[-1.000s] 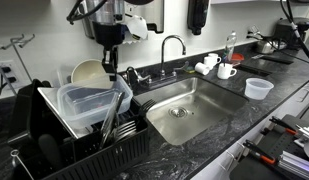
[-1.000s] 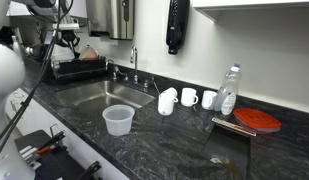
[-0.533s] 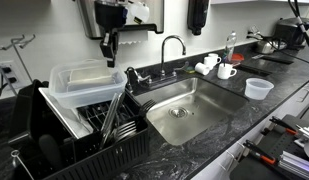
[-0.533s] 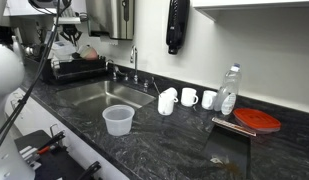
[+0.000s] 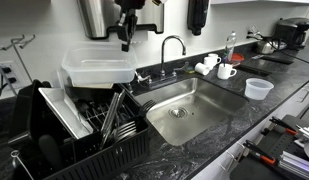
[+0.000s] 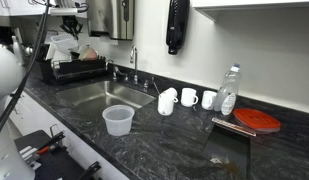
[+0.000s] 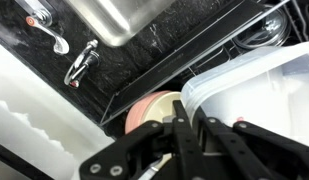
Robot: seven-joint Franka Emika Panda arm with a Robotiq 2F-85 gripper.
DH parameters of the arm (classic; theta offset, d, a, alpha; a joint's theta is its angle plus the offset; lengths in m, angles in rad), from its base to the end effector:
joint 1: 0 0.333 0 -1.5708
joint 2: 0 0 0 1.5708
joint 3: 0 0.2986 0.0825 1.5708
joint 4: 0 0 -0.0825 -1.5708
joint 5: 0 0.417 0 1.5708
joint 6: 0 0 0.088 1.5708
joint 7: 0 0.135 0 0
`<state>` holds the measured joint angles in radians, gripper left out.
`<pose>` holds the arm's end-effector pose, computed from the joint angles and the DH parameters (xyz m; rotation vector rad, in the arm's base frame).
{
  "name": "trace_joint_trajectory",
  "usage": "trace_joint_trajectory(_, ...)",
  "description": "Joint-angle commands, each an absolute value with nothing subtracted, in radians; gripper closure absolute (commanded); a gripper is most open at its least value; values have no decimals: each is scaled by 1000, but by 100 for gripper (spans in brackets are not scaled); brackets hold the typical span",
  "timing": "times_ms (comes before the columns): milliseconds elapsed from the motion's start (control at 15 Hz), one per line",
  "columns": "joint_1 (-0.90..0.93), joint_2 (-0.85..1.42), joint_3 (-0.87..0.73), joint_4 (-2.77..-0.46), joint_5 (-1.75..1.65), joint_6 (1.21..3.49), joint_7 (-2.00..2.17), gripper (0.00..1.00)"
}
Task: Remove the clear bowl from the dish rack and place it in the sink
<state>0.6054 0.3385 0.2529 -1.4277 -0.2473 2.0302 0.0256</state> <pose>0.5036 0.5173 0.4873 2.7831 1.3214 0.4876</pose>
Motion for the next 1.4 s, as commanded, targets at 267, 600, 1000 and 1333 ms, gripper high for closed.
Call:
trace_joint_trajectory(267,513,-7,265,-1883,-279,2168,295,97)
trace_joint_trajectory(600,419,-193,304,-2113,-272,2173,468,97)
trace_joint_trajectory(1000,344,-285,345,-2269,-221,2146,613,97)
trace_joint_trajectory(1333,335,-286,369,-2320,-147,2163,699,97)
